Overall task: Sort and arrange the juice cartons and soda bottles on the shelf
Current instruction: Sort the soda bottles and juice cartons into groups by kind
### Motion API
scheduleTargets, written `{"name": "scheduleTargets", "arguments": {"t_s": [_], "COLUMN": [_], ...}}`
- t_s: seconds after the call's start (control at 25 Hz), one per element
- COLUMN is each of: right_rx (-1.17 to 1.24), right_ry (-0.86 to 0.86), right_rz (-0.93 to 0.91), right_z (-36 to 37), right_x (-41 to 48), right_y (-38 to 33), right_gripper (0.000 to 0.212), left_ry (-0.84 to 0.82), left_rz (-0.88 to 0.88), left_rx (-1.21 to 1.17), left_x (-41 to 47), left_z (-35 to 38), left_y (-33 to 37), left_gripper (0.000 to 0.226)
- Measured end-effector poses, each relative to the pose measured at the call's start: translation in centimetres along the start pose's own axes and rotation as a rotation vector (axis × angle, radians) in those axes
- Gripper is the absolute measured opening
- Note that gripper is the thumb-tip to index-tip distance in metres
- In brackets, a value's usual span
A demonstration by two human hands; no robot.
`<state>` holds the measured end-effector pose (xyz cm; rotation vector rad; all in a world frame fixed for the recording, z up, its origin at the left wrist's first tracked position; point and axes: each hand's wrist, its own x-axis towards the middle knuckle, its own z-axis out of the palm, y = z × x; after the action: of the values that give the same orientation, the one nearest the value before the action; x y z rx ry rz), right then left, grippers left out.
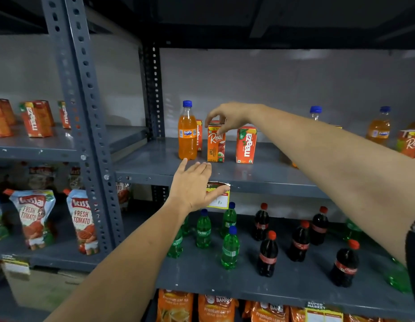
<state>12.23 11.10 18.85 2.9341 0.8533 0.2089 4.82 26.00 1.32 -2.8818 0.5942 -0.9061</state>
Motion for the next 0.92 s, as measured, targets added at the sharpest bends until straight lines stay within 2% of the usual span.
{"name": "scheduleTargets", "arguments": {"t_s": [0.16,0.32,0.56,0.72,0.92], "right_rx": [0.074,0.122,0.151,0.214,0.225], "right_ry": [-0.032,-0.043,-0.111,-0.125,-0.105], "right_rz": [-0.016,0.016,0.072,0.136,0.212], "right_z": [-1.1,-1.6,-2.3,-2.6,-2.3], "right_x": [-3.4,-8.5,-17.3,-20.9,-22.0], "right_y": [0.2,2.4,9.8,15.8,22.6], "right_gripper": [0.042,0.042,0.039,0.042,0.04], "left_ry": [-0.022,-0.008,0.032,0.03,0.059], "left_rz": [-0.046,-0.05,0.037,0.059,-0.027], "left_rx": [-0.016,-0.023,-0.095,-0.113,-0.101], "left_x": [-0.5,-0.7,2.3,5.4,7.0], "left_z": [-0.2,-0.5,-0.7,-0.5,0.1], "left_y": [1.0,3.9,14.2,20.2,22.4], "left_gripper": [0.114,0.104,0.092,0.097,0.099]}}
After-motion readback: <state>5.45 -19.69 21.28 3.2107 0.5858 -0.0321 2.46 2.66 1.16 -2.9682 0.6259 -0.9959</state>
